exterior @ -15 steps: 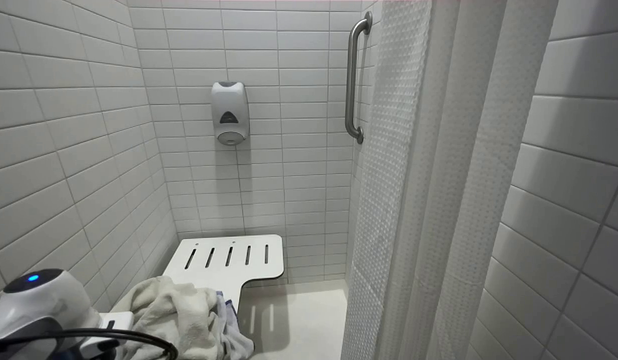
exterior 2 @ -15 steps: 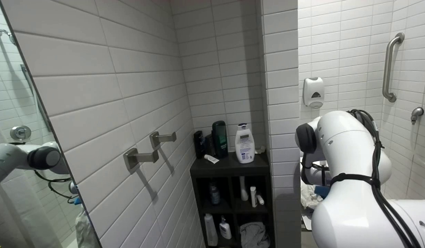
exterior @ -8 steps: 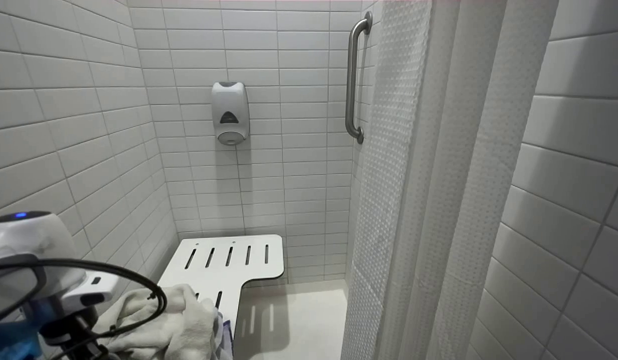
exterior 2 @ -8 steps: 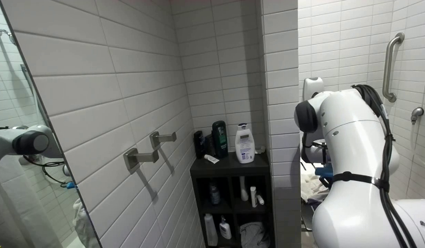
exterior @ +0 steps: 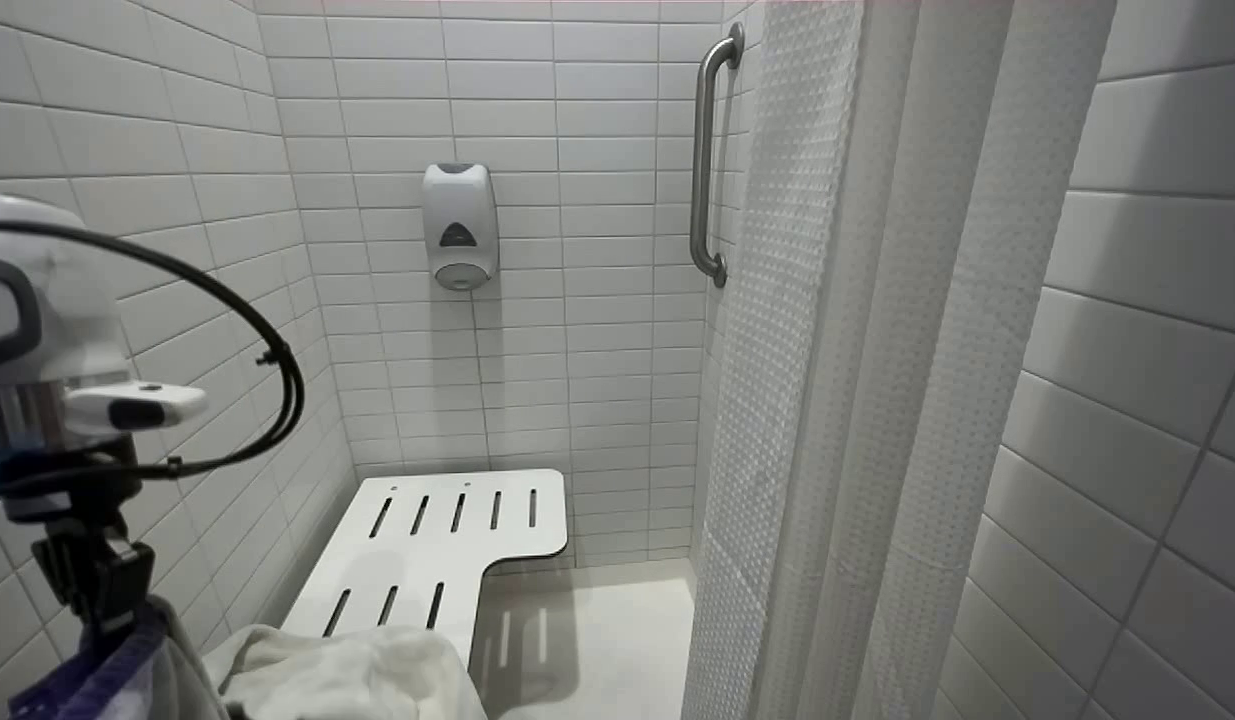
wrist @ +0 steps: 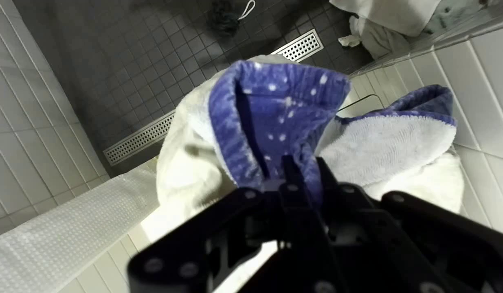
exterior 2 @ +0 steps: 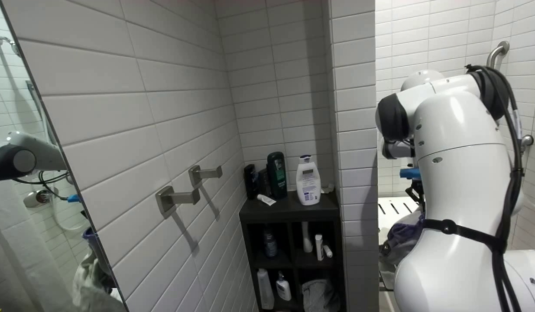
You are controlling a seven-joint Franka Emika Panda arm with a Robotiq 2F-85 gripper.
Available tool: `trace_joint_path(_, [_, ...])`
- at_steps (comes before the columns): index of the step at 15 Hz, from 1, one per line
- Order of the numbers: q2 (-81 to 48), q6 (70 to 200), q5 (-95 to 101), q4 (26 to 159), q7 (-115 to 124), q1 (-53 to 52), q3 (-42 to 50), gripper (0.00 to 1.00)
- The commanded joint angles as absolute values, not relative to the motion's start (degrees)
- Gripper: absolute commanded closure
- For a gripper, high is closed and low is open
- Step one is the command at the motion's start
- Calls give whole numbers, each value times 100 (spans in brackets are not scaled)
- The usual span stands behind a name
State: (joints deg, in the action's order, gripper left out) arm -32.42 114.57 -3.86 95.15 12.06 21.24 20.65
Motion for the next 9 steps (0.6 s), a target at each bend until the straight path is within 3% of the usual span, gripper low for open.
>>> trace_joint_path(1, [-2794, 10715, -311, 9131, 1175, 2220, 2017, 97])
trace_joint_path(9, [-2385, 10133, -371, 8713, 1169, 2348, 2010, 97])
